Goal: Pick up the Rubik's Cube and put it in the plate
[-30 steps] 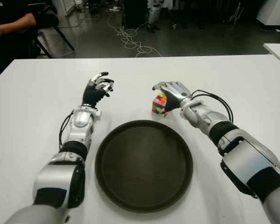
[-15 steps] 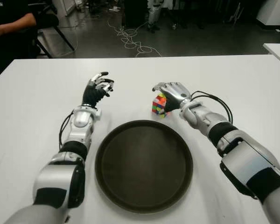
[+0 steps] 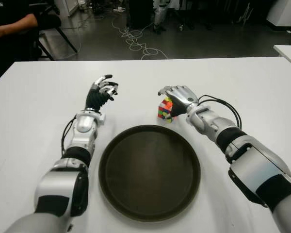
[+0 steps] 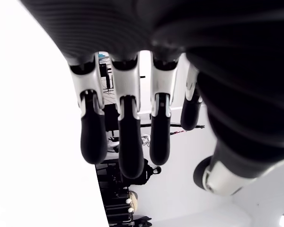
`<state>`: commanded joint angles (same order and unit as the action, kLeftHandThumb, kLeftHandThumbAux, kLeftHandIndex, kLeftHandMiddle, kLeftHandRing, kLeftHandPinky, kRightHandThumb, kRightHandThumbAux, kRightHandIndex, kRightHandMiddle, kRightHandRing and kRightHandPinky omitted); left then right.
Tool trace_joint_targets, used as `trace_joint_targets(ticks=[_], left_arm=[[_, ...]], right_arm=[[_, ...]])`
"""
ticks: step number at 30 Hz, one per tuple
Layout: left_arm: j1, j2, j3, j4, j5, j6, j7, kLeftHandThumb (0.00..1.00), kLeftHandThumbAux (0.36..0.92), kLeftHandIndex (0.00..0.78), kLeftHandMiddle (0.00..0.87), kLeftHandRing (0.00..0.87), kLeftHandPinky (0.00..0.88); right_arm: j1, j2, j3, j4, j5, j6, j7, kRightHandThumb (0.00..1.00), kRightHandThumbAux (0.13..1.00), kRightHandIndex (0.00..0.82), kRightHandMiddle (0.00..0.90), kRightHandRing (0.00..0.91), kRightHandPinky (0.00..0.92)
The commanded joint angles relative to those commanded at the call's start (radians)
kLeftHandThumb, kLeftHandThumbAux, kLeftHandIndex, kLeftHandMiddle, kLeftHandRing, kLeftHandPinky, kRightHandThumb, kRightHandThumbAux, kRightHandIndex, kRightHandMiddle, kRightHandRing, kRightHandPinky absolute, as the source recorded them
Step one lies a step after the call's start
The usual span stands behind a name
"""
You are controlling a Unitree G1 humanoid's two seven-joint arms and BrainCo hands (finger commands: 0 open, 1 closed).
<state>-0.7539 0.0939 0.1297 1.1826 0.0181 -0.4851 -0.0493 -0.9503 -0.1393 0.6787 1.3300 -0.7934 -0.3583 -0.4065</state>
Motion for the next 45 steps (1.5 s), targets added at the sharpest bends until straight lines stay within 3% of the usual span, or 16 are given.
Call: trace_joint_targets(ticks=[6,12,27,34,45], left_arm=[[0.000,0.000,0.000,0.001,0.000,-0.001,-0.001,0.292,0.701,0.219,0.375,0.473,0.534],[0.001,0.002,-0.003,-0.001,0.002,-0.003,-0.005,0.299,0.695,0.217,0.378,0.481,0.552],[0.003,0.006,-0.009,-0.002,0.005,-0.011,-0.006,0.281,0.689,0.222,0.384,0.485,0.547],[0.002,0.008,-0.012,0.000,0.008,-0.005,0.001,0.285,0.680,0.214,0.373,0.470,0.535],[0.005,0.007,-0.011,-0.004,0.005,-0.014,-0.004,0.287,0.671,0.219,0.382,0.487,0.544]], right_arm=[[0.003,-0.013,-0.022,0.015,0.016,0.007,-0.005,0.000,0.786,0.254,0.295,0.324,0.319],[0.010,-0.014,-0.047,0.020,0.030,0.002,-0.013,0.000,0.767,0.259,0.316,0.348,0.335],[0.017,-0.014,-0.079,0.024,0.036,-0.006,0.003,0.000,0.733,0.238,0.265,0.266,0.247],[0.019,-0.015,-0.087,0.023,0.035,-0.017,0.002,0.000,0.762,0.282,0.327,0.343,0.326],[0.022,-0.013,-0.103,0.024,0.037,-0.015,0.011,0.000,0.755,0.293,0.347,0.387,0.359]])
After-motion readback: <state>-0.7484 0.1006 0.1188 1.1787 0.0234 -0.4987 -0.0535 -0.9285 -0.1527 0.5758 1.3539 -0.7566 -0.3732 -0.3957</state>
